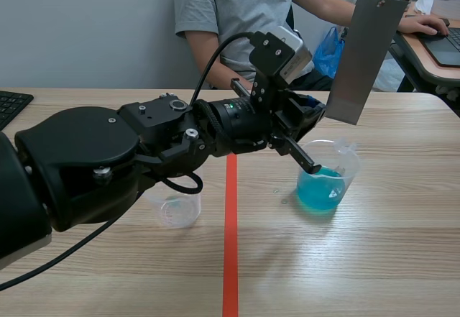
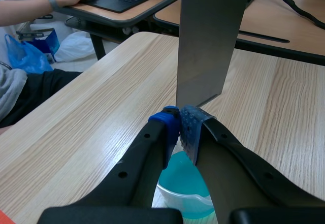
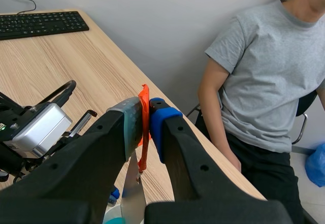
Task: Do the redox reaction experiment.
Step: 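Raise the plate and point at it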
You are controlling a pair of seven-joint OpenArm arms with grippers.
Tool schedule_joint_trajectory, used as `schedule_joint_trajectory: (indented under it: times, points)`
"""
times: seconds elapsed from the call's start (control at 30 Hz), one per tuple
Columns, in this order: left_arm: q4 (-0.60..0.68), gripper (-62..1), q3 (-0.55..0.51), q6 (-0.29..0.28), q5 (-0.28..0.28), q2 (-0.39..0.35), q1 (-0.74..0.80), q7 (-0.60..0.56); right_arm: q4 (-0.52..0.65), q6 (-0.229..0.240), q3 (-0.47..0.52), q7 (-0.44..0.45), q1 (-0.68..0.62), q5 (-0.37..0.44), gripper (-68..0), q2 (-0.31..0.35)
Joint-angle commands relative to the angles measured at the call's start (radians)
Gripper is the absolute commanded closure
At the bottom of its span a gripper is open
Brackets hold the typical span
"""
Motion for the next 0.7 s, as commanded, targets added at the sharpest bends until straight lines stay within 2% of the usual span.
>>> schedule_joint_trajectory:
  times: [0.0,0.43,0.57,0.67]
  points:
    - [0.026,-4.6,-0.012,0.001,-0.006,0.005,-0.008,-0.017,0.007,0.006,0.008,0.009,0.012,0.015,-1.1,0.016]
    - [0.026,-4.6,-0.012,0.001,-0.006,-0.015,-0.005,-0.026,0.007,0.006,0.008,0.009,0.012,0.016,-1.1,0.016]
    - [0.032,-4.6,-0.013,0.000,-0.006,-0.073,0.024,-0.057,0.007,0.006,0.008,0.009,0.012,0.018,-1.1,0.016]
    - [0.074,-4.6,-0.016,0.001,-0.006,-0.155,0.067,-0.084,0.007,0.006,0.008,0.009,0.012,0.018,-1.1,0.016]
